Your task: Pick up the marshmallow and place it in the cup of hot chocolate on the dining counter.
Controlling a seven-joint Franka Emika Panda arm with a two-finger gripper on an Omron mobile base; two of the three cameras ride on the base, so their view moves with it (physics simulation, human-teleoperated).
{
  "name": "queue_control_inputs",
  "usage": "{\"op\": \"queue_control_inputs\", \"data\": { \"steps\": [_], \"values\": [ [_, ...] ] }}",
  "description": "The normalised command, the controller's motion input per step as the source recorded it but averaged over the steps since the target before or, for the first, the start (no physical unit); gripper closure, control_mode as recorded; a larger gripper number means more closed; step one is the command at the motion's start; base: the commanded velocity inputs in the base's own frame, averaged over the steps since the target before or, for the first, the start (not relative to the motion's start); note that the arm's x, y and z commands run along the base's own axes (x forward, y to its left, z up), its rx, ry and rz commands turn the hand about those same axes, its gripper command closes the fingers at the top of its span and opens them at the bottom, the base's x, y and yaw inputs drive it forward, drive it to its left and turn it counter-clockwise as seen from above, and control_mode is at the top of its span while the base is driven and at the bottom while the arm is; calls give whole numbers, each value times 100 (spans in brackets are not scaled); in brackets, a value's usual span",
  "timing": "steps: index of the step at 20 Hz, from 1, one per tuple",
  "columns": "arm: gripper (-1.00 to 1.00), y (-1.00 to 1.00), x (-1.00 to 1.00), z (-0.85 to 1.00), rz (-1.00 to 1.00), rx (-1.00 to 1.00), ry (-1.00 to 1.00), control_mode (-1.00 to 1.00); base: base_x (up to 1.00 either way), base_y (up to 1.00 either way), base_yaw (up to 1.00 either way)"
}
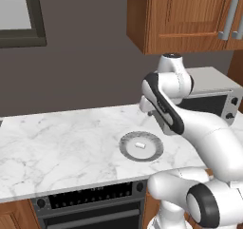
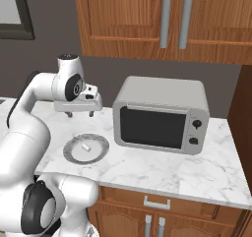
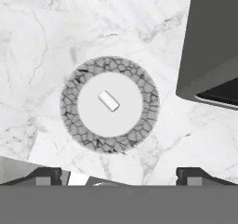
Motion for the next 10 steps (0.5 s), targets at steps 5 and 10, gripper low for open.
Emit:
{"op": "queue_control_inputs", "data": {
  "steps": [5, 10],
  "values": [
    [-100, 29, 24, -51, 21, -2, 17, -100, 0, 0, 0],
    [-100, 23, 10, -47, 21, 0, 5, -100, 0, 0, 0]
  ]
}}
